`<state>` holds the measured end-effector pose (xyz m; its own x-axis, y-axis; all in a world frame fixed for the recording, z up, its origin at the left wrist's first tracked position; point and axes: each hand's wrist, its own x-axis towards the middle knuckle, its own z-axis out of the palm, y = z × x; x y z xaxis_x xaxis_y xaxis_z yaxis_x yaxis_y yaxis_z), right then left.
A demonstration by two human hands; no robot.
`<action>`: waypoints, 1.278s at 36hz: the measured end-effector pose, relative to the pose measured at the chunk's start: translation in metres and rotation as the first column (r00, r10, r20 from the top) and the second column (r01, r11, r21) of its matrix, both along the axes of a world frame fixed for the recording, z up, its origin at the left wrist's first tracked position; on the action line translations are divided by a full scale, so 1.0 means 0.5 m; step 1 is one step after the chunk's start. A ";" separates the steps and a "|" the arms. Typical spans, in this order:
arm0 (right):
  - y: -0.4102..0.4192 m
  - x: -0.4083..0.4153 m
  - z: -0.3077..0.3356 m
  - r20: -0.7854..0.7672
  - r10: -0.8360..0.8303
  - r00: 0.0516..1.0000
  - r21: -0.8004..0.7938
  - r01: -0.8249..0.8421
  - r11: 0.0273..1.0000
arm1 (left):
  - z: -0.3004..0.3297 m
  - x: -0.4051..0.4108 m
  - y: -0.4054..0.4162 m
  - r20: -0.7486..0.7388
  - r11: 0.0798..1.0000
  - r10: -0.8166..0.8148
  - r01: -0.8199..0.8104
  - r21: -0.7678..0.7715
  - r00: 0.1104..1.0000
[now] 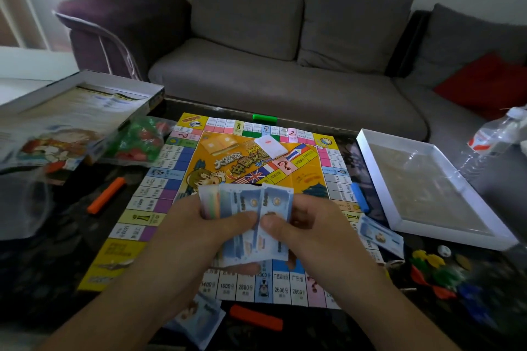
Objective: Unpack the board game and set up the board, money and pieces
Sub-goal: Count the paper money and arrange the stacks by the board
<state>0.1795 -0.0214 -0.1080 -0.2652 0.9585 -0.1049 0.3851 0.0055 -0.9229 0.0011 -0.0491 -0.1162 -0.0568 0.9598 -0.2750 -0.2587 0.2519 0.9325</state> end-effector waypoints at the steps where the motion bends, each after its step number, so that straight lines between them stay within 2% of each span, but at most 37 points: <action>1: 0.000 -0.001 -0.003 0.013 0.013 1.000 0.015 -0.013 1.000 | -0.002 0.000 0.002 -0.010 1.000 0.015 -0.015 0.004 1.000; 6: 0.000 -0.005 -0.009 0.080 0.074 0.994 0.060 -0.078 0.995 | -0.006 0.004 0.001 -0.009 1.000 0.024 -0.024 0.000 1.000; 11: 0.002 -0.007 -0.011 0.168 0.136 0.976 0.033 -0.143 0.989 | -0.001 0.009 0.000 -0.015 0.999 0.026 -0.026 -0.020 1.000; 15: -0.005 -0.008 -0.004 0.120 0.181 0.976 -0.033 -0.178 0.983 | 0.000 0.011 0.000 -0.026 0.997 0.072 -0.072 -0.023 0.997; 20: -0.003 -0.004 -0.011 0.092 0.004 0.996 0.039 -0.007 0.999 | 0.002 0.012 0.002 0.004 0.995 0.098 -0.098 -0.035 0.995; 24: -0.001 -0.004 -0.017 0.130 -0.091 0.987 0.091 0.080 0.993 | 0.002 0.012 0.002 0.030 0.995 0.083 -0.081 -0.052 0.996; 33: 0.001 -0.014 -0.006 0.123 -0.099 0.987 0.026 0.097 0.995 | 0.000 0.006 0.009 0.013 0.996 0.077 -0.076 -0.056 0.997; 39: 0.002 -0.024 0.012 -0.010 -0.090 0.996 -0.153 0.087 0.984 | 0.011 0.006 0.014 0.024 0.988 0.152 -0.152 -0.019 0.988; 44: 0.025 -0.020 0.024 0.021 -0.186 0.982 -0.069 0.187 0.980 | 0.018 -0.004 0.025 0.092 0.986 0.154 -0.147 -0.074 0.984; 46: 0.061 -0.013 0.039 0.066 -0.208 0.976 0.016 0.207 0.978 | 0.022 -0.020 0.038 0.091 0.985 0.163 -0.156 -0.079 0.982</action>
<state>0.1729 0.0093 -0.0885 -0.0531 0.9928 -0.1071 0.4392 -0.0731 -0.8954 -0.0089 -0.0303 -0.1052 -0.1774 0.9184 -0.3537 -0.3887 0.2648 0.8825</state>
